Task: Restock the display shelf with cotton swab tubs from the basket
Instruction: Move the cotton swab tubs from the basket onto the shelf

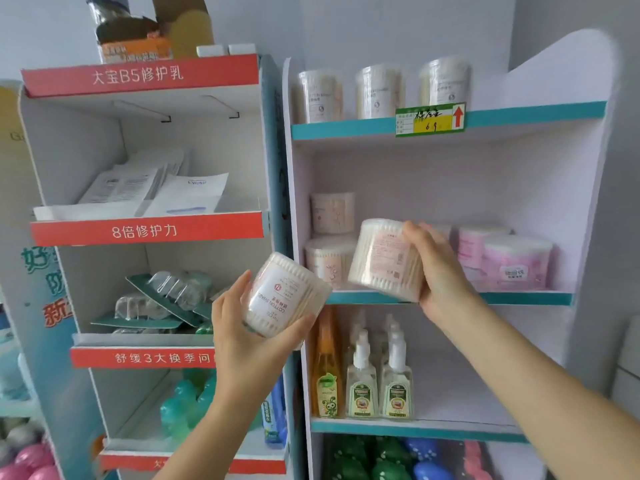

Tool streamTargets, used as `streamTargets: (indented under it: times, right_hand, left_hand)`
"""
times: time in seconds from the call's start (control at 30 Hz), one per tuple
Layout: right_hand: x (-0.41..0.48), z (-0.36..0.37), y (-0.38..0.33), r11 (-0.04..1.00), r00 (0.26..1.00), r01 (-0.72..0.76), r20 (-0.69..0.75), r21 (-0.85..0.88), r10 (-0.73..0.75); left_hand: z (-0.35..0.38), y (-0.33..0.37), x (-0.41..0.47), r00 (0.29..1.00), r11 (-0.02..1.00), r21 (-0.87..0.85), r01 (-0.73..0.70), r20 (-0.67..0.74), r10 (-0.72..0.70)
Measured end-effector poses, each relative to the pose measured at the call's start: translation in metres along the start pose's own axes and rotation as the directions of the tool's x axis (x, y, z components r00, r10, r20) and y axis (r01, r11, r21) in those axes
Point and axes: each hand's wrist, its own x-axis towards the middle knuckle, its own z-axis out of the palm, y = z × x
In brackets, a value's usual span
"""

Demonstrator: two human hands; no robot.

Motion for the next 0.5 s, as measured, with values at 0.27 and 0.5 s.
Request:
streamTargets:
  times: [0.27, 0.5]
  right_hand:
    - [0.077, -0.01, -0.005, 0.905, 0.975, 0.061, -0.168, -0.422, -0.144]
    - [0.088, -0.018, 0.018, 0.799, 1.0, 0.024, 0.021, -0.601, -0.015]
  left_hand:
    - [0.014, 0.016, 0.016, 1.0, 1.0, -0.021, 0.016, -0.012, -0.017]
    - [0.019, 0.015, 0.017, 1.0, 1.0, -0.027, 0.01, 0.016, -0.01]
